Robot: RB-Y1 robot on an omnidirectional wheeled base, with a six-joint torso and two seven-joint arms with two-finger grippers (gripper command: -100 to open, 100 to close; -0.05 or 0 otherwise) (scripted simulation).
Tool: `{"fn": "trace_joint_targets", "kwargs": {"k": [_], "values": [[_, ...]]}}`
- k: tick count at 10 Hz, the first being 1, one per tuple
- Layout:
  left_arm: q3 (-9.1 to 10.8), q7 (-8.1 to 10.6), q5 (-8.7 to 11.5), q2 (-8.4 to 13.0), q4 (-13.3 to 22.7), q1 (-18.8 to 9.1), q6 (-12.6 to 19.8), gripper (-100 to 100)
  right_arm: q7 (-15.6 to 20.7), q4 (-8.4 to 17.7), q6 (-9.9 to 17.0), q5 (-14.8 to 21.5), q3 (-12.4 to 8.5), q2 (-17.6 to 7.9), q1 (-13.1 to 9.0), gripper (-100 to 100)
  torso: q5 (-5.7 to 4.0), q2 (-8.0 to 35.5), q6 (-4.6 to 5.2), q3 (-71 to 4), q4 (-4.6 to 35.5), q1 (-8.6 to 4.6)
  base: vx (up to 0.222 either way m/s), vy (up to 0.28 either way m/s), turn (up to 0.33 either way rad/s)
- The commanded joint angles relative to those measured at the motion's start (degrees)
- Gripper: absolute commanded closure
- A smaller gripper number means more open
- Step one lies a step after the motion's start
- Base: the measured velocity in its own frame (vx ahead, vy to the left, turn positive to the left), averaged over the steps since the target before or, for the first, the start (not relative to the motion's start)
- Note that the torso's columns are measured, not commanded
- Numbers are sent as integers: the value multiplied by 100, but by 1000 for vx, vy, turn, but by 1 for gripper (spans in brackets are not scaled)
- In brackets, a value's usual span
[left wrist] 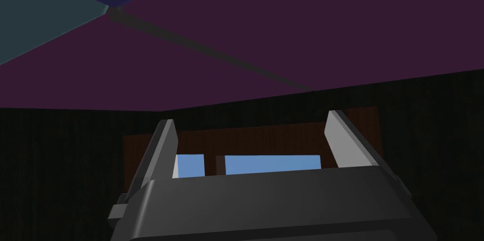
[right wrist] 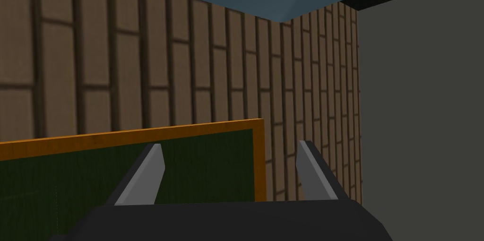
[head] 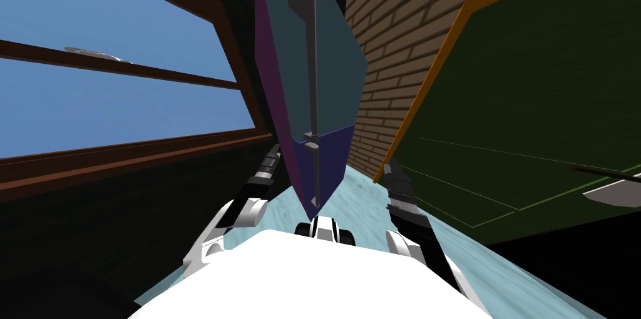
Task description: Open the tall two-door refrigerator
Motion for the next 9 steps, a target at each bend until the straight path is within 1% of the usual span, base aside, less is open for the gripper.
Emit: {"fn": "trace_joint_targets", "kwargs": {"k": [1, 3, 4, 5, 6, 7, 8, 9], "values": [[96, -7, 24, 43, -64, -30, 359, -100, 0, 0, 0, 0, 0, 0, 0, 0, -3, -3, 0, -1, -1, -9, 0, -93, -5], [234, -14, 62, 113, -141, -70, 744, -100, 0, 0, 0, 0, 0, 0, 0, 0, 2, -1, 0, -1, 0, 7, -14, -108, -20], [234, -14, 62, 113, -141, -70, 824, -100, 0, 0, 0, 0, 0, 1, 0, 0, -2, 4, 0, 3, 1, -11, -11, -114, 0], [305, -18, 82, 150, -177, -90, 1044, -100, 0, 0, 0, 0, 0, 0, 0, 0, -2, 2, 0, 2, 1, -1, -4, -94, -11], [305, -18, 82, 150, -177, -90, 1063, -100, 0, 0, 0, 0, 0, 0, 0, 0, 2, -1, 0, -1, 0, 7, -6, -64, -6], [377, -21, 102, 188, -212, -110, 1295, -100, 0, 0, 0, 0, 0, 0, 0, 0, 4, -1, 0, -1, 0, 16, -15, -86, -20], [450, -25, 122, 225, -246, -130, 1439, -100, 0, 0, 0, 0, 0, 0, 0, 0, 2, 1, 0, 1, 0, 2, -24, -124, -21], [450, -25, 122, 225, -246, -130, 1549, -100, 0, 0, 0, 0, 0, 0, 0, 0, -4, 4, 0, 2, 1, -12, -14, -94, -3]]}}
